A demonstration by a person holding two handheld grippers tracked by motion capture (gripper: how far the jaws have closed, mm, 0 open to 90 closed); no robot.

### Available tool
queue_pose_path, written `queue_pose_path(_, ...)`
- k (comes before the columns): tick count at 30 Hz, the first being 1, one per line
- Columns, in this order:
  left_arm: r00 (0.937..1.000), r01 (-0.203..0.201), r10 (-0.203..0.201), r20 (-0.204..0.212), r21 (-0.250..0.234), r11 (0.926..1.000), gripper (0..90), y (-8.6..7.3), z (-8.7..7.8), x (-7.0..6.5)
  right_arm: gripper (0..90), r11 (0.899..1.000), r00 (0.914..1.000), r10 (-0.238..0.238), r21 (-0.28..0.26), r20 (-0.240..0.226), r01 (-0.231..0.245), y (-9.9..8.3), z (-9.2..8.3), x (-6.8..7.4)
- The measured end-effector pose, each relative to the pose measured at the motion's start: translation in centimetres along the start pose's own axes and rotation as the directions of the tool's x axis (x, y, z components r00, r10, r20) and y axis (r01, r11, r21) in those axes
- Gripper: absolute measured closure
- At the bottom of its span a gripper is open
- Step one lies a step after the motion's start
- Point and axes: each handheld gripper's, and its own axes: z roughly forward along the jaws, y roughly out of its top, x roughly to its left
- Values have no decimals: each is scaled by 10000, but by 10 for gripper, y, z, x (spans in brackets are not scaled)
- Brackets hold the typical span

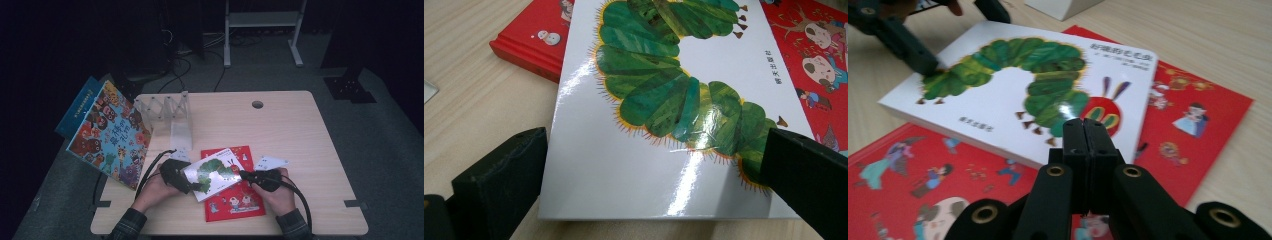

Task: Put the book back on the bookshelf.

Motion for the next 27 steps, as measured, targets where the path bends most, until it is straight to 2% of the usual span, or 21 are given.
queue_pose_path(9, 10000, 10, -10, 21, 17, 10000, 0, 0, 0, 0, 890, 9994, 9978, -334, -20, -569, 334, -6, 8, 28)
queue_pose_path(13, 10000, -16, 16, 25, 54, 10000, 0, 0, 0, 1, 893, 9992, 9966, -340, 191, -754, 355, -11, 15, 38)
queue_pose_path(15, 10000, 36, -36, 55, 48, 10000, 0, 0, 0, 1, 893, 9974, 9964, -570, 405, -627, 596, -11, 17, 42)
queue_pose_path(18, 9999, 70, -71, 89, 87, 9999, 0, 0, 0, 1, 894, 9985, 9962, -443, 276, -749, 465, -9, 16, 45)
queue_pose_path(21, 9999, 119, -120, 123, 78, 9999, 0, 0, 1, 2, 894, 9983, 9959, -417, 370, -802, 448, -7, 19, 49)
queue_pose_path(27, 9998, 128, -129, 139, 74, 9999, 0, 0, 1, 2, 896, 9974, 9939, -530, 432, -968, 573, -6, 28, 59)
